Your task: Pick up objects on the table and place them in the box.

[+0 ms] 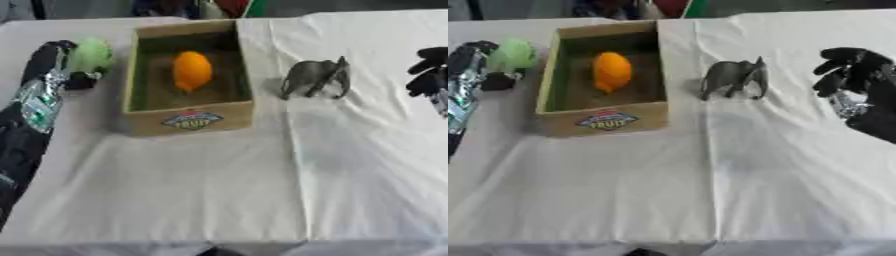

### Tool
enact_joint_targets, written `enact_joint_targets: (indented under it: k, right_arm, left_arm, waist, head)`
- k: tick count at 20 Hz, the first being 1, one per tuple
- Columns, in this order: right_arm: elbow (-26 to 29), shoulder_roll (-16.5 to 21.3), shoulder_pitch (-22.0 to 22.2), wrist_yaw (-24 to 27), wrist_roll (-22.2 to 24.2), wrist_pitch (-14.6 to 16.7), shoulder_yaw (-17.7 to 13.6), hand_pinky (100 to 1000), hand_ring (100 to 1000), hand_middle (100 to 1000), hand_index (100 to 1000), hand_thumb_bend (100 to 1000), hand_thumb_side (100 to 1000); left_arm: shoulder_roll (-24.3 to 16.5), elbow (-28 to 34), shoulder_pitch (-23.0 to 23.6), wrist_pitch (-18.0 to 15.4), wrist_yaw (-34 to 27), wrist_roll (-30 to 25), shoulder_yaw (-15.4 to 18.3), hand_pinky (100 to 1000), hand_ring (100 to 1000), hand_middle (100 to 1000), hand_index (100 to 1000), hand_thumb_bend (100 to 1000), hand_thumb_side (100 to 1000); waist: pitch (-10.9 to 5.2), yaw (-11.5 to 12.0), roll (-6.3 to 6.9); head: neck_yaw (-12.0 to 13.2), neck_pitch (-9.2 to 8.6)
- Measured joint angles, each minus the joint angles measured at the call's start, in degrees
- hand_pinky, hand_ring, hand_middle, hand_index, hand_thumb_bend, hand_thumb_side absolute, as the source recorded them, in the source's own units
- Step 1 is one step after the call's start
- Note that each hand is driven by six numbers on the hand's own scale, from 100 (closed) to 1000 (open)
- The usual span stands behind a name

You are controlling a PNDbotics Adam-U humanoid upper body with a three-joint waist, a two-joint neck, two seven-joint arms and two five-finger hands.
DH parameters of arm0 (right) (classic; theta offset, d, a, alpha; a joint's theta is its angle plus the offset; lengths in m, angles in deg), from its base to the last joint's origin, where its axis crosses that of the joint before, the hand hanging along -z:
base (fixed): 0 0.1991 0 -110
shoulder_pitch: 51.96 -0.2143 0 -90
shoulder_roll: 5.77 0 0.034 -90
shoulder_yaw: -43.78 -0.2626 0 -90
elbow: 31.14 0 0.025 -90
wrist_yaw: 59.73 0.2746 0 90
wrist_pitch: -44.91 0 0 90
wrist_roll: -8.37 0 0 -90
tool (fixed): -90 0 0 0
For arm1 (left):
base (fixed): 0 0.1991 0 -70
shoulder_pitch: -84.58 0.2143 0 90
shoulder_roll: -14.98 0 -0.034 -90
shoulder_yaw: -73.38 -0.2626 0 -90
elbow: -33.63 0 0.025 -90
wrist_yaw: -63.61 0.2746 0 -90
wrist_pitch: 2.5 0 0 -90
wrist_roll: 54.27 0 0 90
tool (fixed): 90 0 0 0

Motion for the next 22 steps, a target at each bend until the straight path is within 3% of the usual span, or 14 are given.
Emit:
enact_joint_targets:
  k: [3,12,17,22]
  right_arm:
    - [0.0,-0.01,0.0,0.0,0.0,0.0,0.0,578,606,645,833,100,380]
    - [-0.01,-0.05,0.04,0.0,0.0,0.0,-0.01,578,606,646,833,100,380]
    - [-0.01,-0.05,0.06,0.0,0.01,-0.01,-0.02,579,606,646,833,100,381]
    - [-0.01,-0.06,0.05,0.0,0.21,-0.21,0.0,579,607,646,834,100,381]
  left_arm:
    - [0.05,0.47,0.04,0.51,-0.14,1.51,0.14,420,349,356,577,100,144]
    - [-0.39,10.09,0.46,-0.51,-5.66,5.34,-1.3,402,327,331,554,100,129]
    - [-1.66,20.4,0.5,-2.2,-10.35,1.31,-4.61,418,340,342,564,100,101]
    - [-2.42,29.08,0.22,-5.13,-11.52,-7.69,-11.0,457,369,366,584,100,100]
  waist:
    - [0.01,0.11,-0.03]
    - [-0.02,1.22,-0.07]
    - [-0.14,1.43,0.02]
    - [-0.48,0.98,0.33]
  head:
    - [-0.07,0.0]
    - [-0.39,0.0]
    - [-0.44,0.0]
    - [-0.46,0.0]
